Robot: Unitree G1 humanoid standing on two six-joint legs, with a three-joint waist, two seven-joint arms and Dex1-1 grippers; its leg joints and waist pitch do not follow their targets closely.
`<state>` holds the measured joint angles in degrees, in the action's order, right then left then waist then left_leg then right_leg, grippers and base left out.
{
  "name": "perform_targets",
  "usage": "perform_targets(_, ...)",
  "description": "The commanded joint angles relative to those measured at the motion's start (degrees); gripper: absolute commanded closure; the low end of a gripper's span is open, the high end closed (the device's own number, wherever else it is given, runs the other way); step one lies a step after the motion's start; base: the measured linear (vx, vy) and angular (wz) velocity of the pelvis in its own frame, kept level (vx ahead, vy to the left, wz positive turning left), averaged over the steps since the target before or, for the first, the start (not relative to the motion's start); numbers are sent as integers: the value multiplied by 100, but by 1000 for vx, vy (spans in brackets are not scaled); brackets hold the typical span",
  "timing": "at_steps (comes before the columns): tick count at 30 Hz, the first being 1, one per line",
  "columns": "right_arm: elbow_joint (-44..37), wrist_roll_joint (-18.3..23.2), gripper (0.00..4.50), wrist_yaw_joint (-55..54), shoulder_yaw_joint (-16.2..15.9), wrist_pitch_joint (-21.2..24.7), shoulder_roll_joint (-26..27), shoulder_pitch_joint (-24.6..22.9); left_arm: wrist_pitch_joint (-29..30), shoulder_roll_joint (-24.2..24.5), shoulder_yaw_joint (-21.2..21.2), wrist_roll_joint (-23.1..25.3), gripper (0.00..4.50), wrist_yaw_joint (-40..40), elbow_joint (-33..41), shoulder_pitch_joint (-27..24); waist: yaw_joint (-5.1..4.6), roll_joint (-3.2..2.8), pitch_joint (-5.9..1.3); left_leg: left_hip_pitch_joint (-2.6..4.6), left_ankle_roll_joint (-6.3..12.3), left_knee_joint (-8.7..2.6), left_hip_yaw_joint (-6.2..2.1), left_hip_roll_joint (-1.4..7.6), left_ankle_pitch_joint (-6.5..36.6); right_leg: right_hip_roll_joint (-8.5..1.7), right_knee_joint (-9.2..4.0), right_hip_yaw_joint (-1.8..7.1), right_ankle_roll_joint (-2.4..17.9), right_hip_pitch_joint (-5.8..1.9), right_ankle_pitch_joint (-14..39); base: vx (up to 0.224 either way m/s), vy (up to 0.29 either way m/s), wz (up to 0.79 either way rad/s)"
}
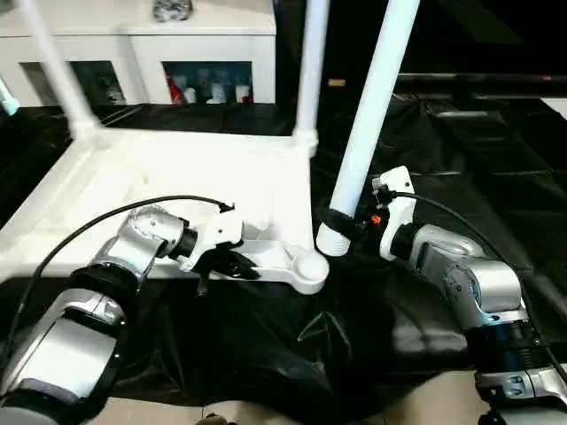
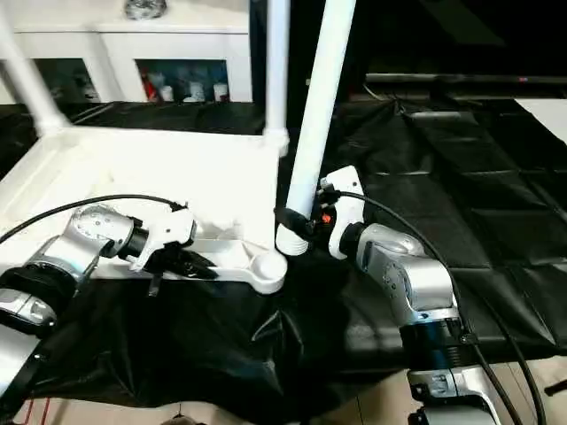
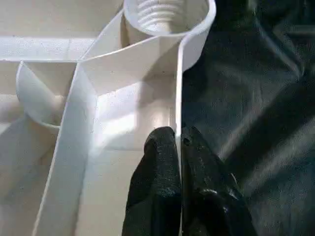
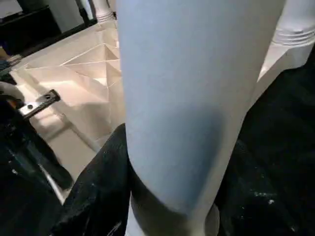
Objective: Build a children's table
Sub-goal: Pick table leg, then insert table leg to table base
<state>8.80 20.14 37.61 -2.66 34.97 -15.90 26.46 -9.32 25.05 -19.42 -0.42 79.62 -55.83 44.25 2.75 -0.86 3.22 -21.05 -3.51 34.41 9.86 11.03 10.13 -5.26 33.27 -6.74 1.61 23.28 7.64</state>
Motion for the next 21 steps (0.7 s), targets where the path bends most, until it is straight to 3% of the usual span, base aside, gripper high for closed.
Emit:
perform_targets(1,-289,63,261,87,-37,82,-53,-42,587,-47,228,-282,450,-152,311,-101,43,45,-460,64,58,-398,-41,204,1252,-379,-338,317,1061,-362,1720,0,0,0)
perform_targets(2,-296,77,261,102,-36,91,-60,-41,879,-87,210,-201,450,-368,391,-137,46,114,-457,66,87,-399,-33,214,1204,-383,-326,323,1066,-359,1741,0,0,0)
perform_targets(4,-296,86,261,111,-34,96,-63,-38,1068,-115,198,-135,450,-521,433,-155,70,45,-451,84,96,-395,-44,216,1202,-398,-335,321,1041,-343,1877,0,0,0)
perform_targets(5,-179,43,261,143,-56,27,-66,7,1202,-330,263,-77,450,-1023,571,-278,59,102,-438,77,92,-398,-38,214,1247,-389,-367,315,988,-337,1999,0,0,0)
perform_targets(6,-128,21,261,152,-67,-4,-66,26,1246,-408,295,-74,450,-1175,623,-322,63,90,-425,81,85,-397,-45,212,1311,-388,-382,310,948,-333,2119,0,0,0)
perform_targets(9,9,-45,261,182,-104,-79,-72,84,1166,-566,296,49,450,-1579,760,-450,56,134,-415,59,115,-387,-47,179,1333,-393,-440,291,729,-343,2521,0,0,0)
perform_targets(11,126,-74,261,195,-119,-132,-56,169,1227,-637,249,135,450,-1734,1057,-613,47,136,-409,65,129,-384,-48,167,1341,-397,-480,280,593,-332,2764,0,0,0)
perform_targets(12,131,-84,261,188,-121,-145,-53,177,1268,-639,248,131,450,-1741,1132,-646,46,99,-411,76,122,-385,-49,171,1349,-392,-500,281,551,-318,2806,0,0,0)
perform_targets(16,220,-174,261,28,-52,-297,-3,262,1531,-672,286,62,450,-1863,1686,-878,36,80,-434,62,123,-398,-58,199,1267,-377,-435,294,667,-318,2444,0,0,0)
perform_targets(19,394,-281,261,-2,-72,-445,-20,327,1578,-739,410,-43,450,-1992,1846,-941,37,26,-441,73,118,-396,-55,186,1285,-362,-419,296,749,-318,2252,0,0,0)
perform_targets(21,518,-359,261,17,-135,-540,-43,353,1585,-792,494,-155,450,-1965,1932,-996,29,42,-441,64,124,-390,-47,177,1307,-361,-421,293,797,-331,2155,0,0,0)
